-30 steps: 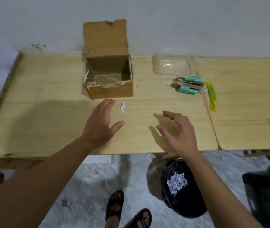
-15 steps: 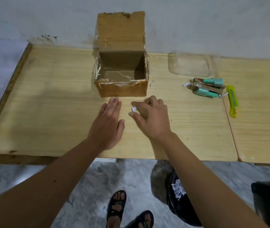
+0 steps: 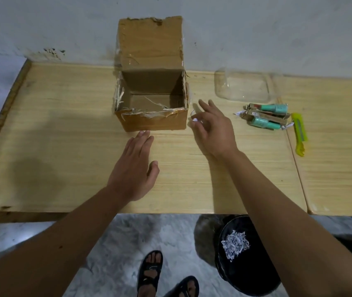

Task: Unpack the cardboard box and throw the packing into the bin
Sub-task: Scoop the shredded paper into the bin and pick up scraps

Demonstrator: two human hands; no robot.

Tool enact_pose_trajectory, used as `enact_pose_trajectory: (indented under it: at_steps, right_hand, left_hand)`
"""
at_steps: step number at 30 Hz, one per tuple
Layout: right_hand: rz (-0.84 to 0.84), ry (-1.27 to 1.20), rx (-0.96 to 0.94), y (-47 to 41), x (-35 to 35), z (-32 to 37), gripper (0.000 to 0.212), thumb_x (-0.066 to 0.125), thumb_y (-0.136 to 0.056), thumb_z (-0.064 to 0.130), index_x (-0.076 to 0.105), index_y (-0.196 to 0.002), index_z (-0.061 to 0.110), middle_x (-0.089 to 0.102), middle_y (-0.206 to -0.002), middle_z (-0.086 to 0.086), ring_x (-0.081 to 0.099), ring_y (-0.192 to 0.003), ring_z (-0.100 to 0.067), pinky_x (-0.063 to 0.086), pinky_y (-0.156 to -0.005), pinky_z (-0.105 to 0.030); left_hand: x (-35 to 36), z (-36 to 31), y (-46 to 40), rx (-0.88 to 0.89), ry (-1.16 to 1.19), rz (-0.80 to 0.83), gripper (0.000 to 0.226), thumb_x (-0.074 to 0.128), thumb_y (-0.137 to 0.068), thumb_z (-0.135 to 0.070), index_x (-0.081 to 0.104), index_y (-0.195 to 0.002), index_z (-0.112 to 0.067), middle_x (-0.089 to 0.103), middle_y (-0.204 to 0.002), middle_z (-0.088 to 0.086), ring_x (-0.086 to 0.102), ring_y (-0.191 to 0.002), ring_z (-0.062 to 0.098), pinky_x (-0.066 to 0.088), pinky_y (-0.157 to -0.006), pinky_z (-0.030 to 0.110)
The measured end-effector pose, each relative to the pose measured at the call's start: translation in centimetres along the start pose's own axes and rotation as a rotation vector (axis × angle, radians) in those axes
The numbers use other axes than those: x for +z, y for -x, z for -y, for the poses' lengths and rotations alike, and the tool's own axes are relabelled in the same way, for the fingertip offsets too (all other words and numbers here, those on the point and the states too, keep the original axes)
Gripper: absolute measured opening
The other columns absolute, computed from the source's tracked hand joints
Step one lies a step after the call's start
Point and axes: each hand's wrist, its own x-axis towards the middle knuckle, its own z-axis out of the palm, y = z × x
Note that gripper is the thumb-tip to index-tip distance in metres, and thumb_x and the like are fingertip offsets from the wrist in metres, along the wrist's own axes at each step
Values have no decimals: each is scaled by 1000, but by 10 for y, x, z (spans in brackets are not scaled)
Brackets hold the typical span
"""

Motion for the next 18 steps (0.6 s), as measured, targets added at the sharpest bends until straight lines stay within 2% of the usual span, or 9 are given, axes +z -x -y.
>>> enact_pose_trajectory:
  at_steps: [1,3,5,8,11,14,18]
  right_hand:
    - [41,5,-18,-4,3,0,22,65,-101,27,75,-118,18,52,-157,-1,35,-154,-20,29,-120,-30]
    - [63,12,-51,-5,8,-1,23,65,-101,26,74,-120,17,60,-149,-1,46,-147,-20,39,-120,-36]
    - [-19,26,-57,-1,7,-4,20,69,-97,23,78,-113,14,73,-129,-2,62,-129,-21,49,-108,-36]
    - [-85,44,-11,8,-3,-8,13,73,-94,22,81,-103,16,77,-107,1,64,-108,-18,51,-94,-29]
    - [-143,14,39,16,-15,-15,12,74,-93,20,79,-104,17,76,-99,1,67,-94,-15,55,-87,-33]
    - [-234,5,161,20,-26,-21,18,68,-97,20,73,-114,16,76,-100,-2,68,-95,-18,56,-85,-37]
    - [-230,117,231,22,-29,-29,26,61,-100,17,71,-124,12,70,-115,-7,59,-114,-27,49,-96,-37]
  left_hand:
    - [0,1,0,3,0,2,70,42,-100,-34,34,-156,8,33,-166,25,27,-159,37,24,-131,52]
    - [0,2,-1,-2,6,-2,70,43,-100,-34,35,-156,8,34,-165,25,28,-159,37,25,-130,52]
    - [-1,1,-1,-6,12,-8,70,44,-99,-34,37,-155,8,36,-164,25,30,-157,37,27,-129,52]
    - [-3,-1,-2,-4,15,-29,69,47,-98,-31,40,-152,10,40,-160,27,35,-153,40,33,-125,55]
    - [-4,-4,-2,0,9,-28,68,49,-97,-30,42,-151,11,44,-157,28,39,-150,41,38,-123,55]
    - [-6,-4,-5,-6,13,-19,68,49,-94,-29,44,-149,11,46,-155,28,40,-149,40,38,-124,52]
    - [-7,-5,-8,-7,31,-23,68,49,-92,-28,44,-148,10,46,-153,26,40,-149,38,35,-126,49]
